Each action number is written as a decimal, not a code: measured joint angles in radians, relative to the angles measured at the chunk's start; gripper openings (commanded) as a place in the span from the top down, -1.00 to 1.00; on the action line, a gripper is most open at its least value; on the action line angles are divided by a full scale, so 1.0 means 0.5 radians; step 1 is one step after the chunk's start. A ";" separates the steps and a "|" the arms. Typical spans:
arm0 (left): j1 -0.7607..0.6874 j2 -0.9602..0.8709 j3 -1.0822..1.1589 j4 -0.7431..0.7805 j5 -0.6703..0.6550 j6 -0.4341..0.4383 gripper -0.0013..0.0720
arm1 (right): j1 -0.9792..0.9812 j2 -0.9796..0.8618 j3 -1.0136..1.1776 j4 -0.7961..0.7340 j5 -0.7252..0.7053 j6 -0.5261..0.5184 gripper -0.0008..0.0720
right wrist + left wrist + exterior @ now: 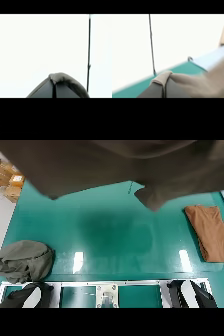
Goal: Fold the shirts.
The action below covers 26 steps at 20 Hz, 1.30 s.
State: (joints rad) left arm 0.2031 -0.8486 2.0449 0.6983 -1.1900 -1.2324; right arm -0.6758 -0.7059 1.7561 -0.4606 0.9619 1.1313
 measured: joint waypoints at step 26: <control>-0.259 -1.647 -1.086 -0.037 0.703 0.226 0.90 | 0.702 -1.775 -0.766 -0.065 -0.568 -0.205 0.93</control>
State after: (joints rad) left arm 0.0738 -1.6722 1.5021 0.6800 -0.8383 -1.1194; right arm -0.3248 -1.5936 1.3731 -0.4931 0.6781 1.0286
